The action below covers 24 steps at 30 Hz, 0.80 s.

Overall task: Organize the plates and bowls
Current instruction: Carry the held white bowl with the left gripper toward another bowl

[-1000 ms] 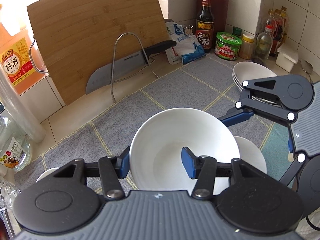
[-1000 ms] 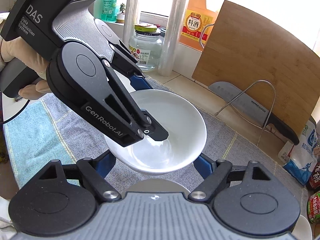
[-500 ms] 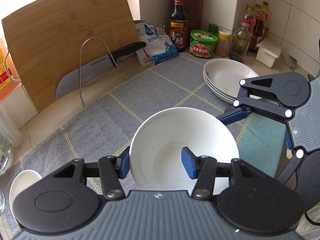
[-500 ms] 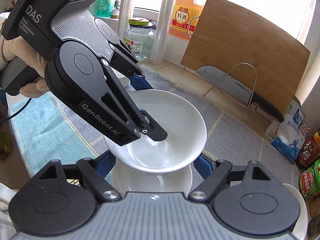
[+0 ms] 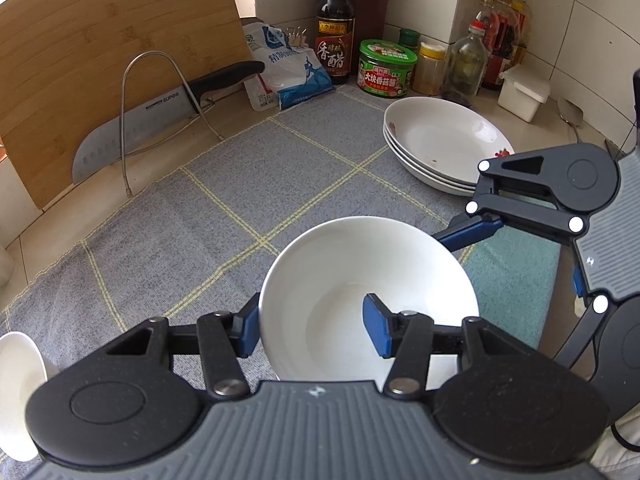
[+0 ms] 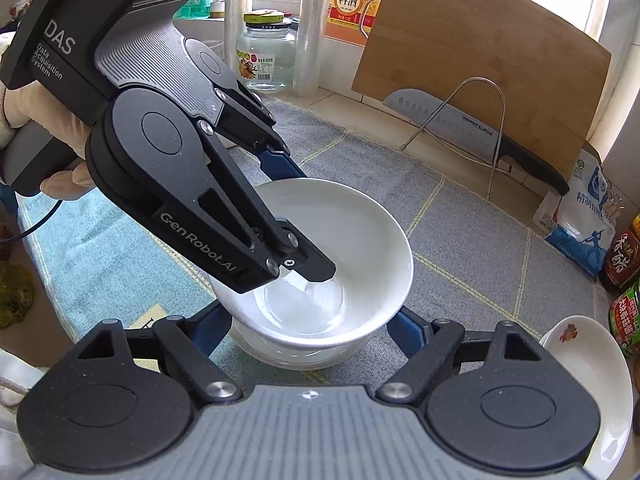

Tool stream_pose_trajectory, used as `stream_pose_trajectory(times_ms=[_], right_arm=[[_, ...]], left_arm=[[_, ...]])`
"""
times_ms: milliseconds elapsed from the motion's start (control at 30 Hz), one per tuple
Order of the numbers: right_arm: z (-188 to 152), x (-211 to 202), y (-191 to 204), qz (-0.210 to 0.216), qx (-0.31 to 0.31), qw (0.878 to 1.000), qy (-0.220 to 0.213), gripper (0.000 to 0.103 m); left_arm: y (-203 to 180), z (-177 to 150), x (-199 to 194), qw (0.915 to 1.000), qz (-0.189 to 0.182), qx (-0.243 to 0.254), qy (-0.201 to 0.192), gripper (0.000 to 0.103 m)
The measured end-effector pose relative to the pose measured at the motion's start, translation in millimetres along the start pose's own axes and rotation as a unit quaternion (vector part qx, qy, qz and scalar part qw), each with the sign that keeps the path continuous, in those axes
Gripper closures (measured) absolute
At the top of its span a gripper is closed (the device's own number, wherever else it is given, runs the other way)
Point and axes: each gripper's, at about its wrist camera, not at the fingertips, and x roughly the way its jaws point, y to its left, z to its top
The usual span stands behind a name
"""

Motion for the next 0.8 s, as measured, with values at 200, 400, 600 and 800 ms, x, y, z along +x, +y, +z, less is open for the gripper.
stream_pose_trajectory(times_ms=[200, 400, 600, 800], right_arm=[[-2.7, 4.2, -3.9, 0.015, 0.012, 1.000, 0.005, 0.015], [-4.4, 8.4, -6.7, 0.026, 0.018, 0.999, 0.008, 0.015], [-6.4, 12.9, -8.3, 0.031, 0.026, 0.999, 0.009, 0.015], [-6.7, 12.8, -7.9, 0.029, 0.020, 0.999, 0.008, 0.015]], left_arm=[[0.4, -3.3, 2.9, 1.0000, -0.001, -0.006, 0.004, 0.051], [1.4, -5.0, 5.8, 0.9999, -0.001, -0.009, 0.007, 0.051], [1.2, -5.2, 8.7, 1.0000, 0.004, -0.006, 0.007, 0.051], [1.6, -6.4, 10.7, 0.9999, 0.003, -0.006, 0.010, 0.051]])
